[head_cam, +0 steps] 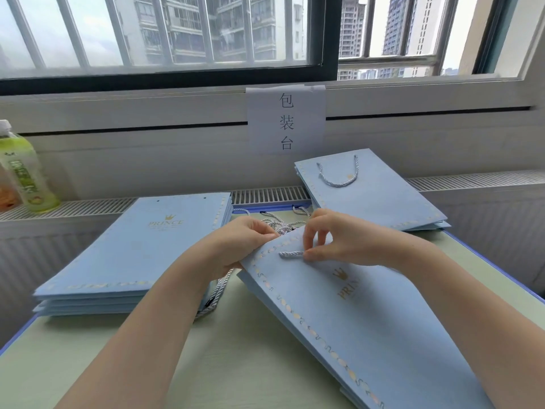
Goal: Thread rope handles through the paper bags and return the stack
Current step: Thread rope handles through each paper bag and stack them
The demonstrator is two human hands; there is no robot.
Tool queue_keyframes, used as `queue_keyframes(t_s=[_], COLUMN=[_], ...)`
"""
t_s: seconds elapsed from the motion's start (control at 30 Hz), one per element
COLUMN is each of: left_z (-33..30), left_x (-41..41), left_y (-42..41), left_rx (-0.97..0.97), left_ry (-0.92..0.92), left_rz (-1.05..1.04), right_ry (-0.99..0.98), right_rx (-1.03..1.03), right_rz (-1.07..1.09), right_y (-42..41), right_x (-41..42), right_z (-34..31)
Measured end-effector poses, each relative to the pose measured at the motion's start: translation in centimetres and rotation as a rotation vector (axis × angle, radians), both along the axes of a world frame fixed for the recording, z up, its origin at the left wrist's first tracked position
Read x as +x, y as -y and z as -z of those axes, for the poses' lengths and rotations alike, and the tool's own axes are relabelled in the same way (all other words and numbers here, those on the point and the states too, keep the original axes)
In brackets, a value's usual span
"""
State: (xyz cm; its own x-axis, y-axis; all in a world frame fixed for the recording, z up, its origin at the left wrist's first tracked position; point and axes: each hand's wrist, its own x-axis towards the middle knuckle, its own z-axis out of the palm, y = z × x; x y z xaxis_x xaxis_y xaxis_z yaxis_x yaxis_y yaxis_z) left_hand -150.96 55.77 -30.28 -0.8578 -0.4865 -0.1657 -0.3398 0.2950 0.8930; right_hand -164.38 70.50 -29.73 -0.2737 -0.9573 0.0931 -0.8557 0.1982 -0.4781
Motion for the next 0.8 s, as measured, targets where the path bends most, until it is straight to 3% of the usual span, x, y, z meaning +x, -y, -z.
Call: queue_keyframes(t_s=[0.07,0.23,0.47,0.53,0.67,0.8], left_z=[-0.1,0.9,1.4,1.6,1.4,1.0], left_x=[-0.2,-1.1,-0.8,-1.1,-1.8,-1.5], left_y=[-0.5,-1.3,-1.1,-1.6,-2.9,-4.2], left_rx=[-0.146,-0.581,-0.702,-0.692,-0.492,-0.228], left_ry=[0.025,0.173,0.306,0.18,-0.311,-0.454], left_rz=[-0.031,0.031,0.019,-0.013,-0.027,0.093], right_ry=[-0.031,0.11,0.403,0.587,0.981,1.101], right_rx=[0.021,-0.101,-0.627,-0.719,-0.742,-0.697], right_rz=[0.003,0.011,0.088,0.08,-0.031,-0.121], right_y=[0.0,0.7,-0.3,-0.4,0.1,0.9], right_x=[-0.1,0.6,-0.3,-0.5,-0.1,0.8], right_z=[-0.1,0.6,-1.7,-1.8,-1.2,-0.4])
